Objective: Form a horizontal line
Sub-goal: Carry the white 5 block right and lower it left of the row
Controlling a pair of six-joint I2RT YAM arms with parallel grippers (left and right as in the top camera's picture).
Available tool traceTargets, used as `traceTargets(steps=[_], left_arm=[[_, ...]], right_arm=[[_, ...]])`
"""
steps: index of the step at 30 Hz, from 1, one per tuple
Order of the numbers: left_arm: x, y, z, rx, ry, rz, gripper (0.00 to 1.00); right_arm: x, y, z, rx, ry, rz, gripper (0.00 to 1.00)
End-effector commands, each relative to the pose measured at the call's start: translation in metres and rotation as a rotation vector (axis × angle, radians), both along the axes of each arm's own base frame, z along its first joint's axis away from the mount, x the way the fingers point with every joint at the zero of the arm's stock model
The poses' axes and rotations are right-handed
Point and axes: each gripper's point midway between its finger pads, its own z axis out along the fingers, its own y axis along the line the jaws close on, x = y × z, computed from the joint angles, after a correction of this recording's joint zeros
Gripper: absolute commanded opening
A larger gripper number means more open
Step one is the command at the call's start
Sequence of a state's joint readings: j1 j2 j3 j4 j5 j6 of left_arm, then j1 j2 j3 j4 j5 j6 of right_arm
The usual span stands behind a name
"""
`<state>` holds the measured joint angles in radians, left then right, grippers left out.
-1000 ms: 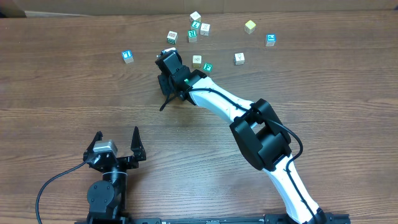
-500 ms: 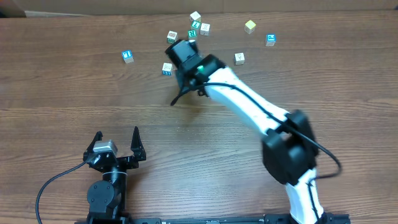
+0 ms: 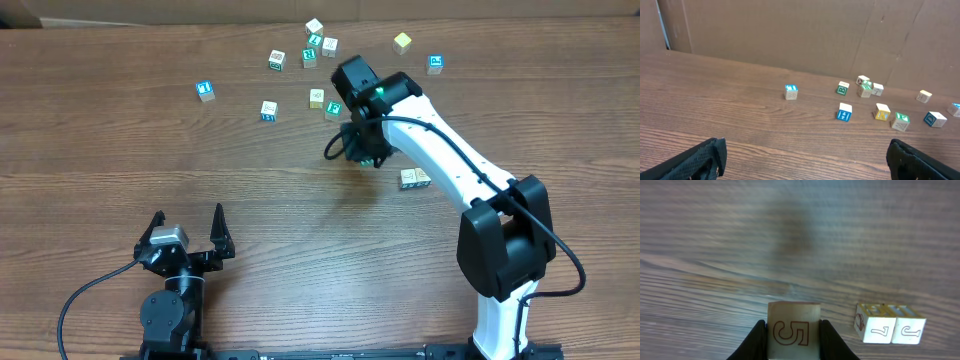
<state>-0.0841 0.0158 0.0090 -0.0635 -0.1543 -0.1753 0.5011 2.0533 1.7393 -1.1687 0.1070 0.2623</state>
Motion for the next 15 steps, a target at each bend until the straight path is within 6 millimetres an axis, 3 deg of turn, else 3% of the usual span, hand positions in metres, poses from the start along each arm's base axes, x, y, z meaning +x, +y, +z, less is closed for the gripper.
traceTargets(steps=[1,15], left_arm=[[0.0,0.002,0.001,0.021,-0.005,0.006,1.0],[0.0,0.002,0.001,0.021,-0.005,0.006,1.0]], right_arm=[[-0.009,-0.006,-0.018,0.003,0.045,-0.017,0.22],[-0.023,-0.017,-0.046,-0.026,0.084,-0.068,0.26]])
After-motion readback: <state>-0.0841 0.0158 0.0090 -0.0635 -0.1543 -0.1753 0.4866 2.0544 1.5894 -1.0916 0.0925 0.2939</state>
